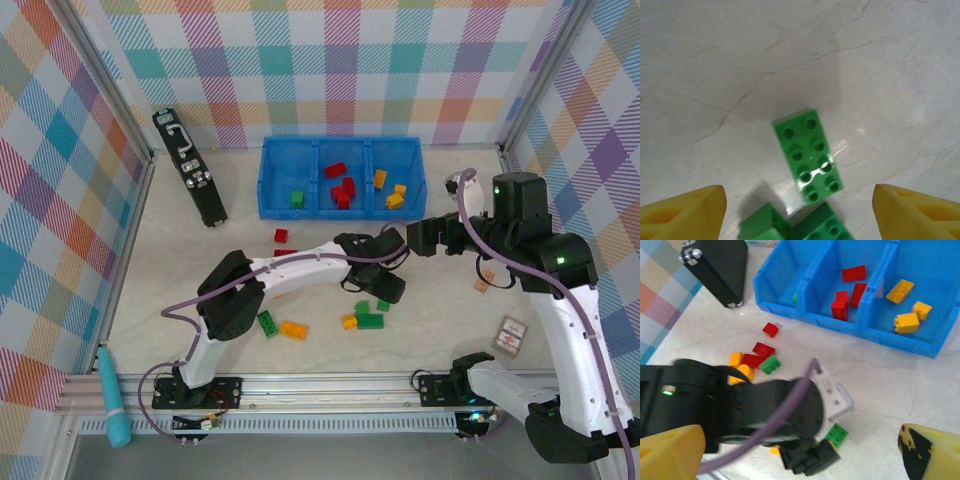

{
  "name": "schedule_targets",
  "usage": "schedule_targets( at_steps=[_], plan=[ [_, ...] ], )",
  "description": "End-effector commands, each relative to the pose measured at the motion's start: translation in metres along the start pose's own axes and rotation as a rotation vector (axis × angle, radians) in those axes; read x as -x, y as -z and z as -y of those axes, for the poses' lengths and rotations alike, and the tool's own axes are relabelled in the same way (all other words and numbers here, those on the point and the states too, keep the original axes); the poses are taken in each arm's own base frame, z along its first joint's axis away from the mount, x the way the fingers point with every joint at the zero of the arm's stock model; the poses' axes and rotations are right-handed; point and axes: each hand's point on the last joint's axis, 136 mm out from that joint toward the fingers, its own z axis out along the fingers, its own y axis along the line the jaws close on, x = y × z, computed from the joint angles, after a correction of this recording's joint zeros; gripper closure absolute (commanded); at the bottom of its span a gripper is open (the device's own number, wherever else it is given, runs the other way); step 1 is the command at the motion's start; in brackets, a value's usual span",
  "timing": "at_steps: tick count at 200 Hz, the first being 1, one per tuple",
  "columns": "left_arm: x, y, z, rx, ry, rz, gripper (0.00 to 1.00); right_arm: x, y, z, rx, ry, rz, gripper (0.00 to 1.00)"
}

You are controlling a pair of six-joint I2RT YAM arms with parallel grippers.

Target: Sort the legos into containers by color

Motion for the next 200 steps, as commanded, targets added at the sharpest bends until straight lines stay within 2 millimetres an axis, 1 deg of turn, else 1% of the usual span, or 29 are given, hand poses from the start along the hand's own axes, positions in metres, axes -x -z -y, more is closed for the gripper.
schedule_targets(
  at_steps=[1,38,51,95,120,129,139,148,157,184,200],
  plan=[
    [-0.009,-0.013,0.004,0.041,0.048,-0.046,0.26,-0.003,-0.006,-0.009,0.063,0.011,0.0,0.01],
    [-0.02,-0.044,-0.004,0.103,0.092,-0.112,0.31,0.0,-0.004,-0.013,0.084,0.016,0.024,0.01],
    [-0.022,-0.051,-0.004,0.113,0.102,-0.128,0.36,-0.002,-0.005,-0.013,0.086,0.015,0.023,0.01],
    [-0.033,-0.063,-0.01,0.16,0.125,-0.175,0.67,-0.002,-0.007,-0.01,0.065,0.02,0.029,0.01],
    [-0.039,-0.059,-0.018,0.199,0.132,-0.191,0.79,-0.002,-0.009,-0.007,0.048,0.021,0.025,0.01],
    [-0.037,-0.05,-0.025,0.227,0.126,-0.181,0.81,-0.002,-0.009,-0.006,0.042,0.023,0.026,0.01],
    [-0.031,-0.037,-0.034,0.251,0.124,-0.157,0.82,-0.002,-0.01,-0.005,0.036,0.026,0.024,0.01],
    [-0.023,-0.021,-0.043,0.268,0.119,-0.133,0.83,-0.003,-0.01,-0.004,0.029,0.027,0.024,0.01],
    [-0.012,-0.003,-0.058,0.294,0.107,-0.108,0.83,-0.003,-0.01,-0.003,0.023,0.029,0.024,0.01],
    [0.032,0.073,-0.107,0.421,0.077,0.024,0.83,-0.004,-0.014,-0.001,0.02,0.029,0.018,0.01],
    [0.059,0.119,-0.131,0.457,0.084,0.12,0.83,-0.004,-0.018,0.0,0.023,0.025,0.009,0.01]
  ],
)
